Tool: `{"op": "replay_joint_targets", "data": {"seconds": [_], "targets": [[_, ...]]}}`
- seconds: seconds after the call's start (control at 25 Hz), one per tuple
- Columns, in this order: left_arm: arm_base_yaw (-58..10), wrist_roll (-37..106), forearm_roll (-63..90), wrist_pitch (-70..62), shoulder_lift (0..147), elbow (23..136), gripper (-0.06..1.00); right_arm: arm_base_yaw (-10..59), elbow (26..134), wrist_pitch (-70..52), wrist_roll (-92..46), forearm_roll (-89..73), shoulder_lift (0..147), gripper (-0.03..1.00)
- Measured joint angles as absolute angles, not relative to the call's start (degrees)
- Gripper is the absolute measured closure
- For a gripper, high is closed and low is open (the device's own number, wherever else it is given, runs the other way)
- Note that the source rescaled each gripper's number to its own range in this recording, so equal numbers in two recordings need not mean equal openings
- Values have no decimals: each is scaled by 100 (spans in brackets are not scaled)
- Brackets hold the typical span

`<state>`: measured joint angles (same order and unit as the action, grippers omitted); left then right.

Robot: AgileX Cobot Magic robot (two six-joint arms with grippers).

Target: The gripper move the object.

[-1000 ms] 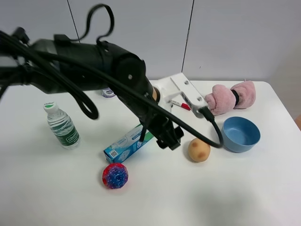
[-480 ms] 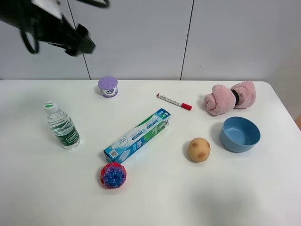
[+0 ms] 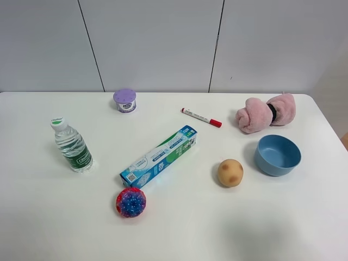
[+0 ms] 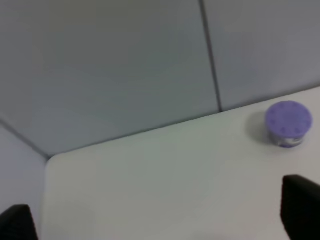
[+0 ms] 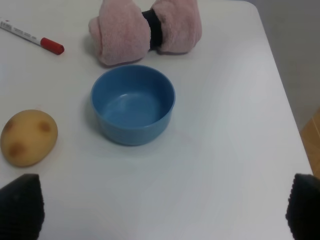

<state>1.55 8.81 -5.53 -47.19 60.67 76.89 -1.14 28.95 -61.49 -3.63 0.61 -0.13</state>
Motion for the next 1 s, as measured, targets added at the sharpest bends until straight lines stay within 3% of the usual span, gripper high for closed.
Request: {"op": "replay_joint_targets", "data": {"seconds": [0.24, 0.76, 1.0], "targets": [[395, 882, -481, -5019, 5135, 7098, -3, -114, 2895, -6149, -363, 61, -13, -3], [395, 638, 256, -4947, 2011, 4028, -3, -114, 2895, -6149, -363, 61, -13, -3], [395, 620, 290, -5383, 697, 3684, -3, -114, 2895, -6149, -363, 61, -13, -3]]}}
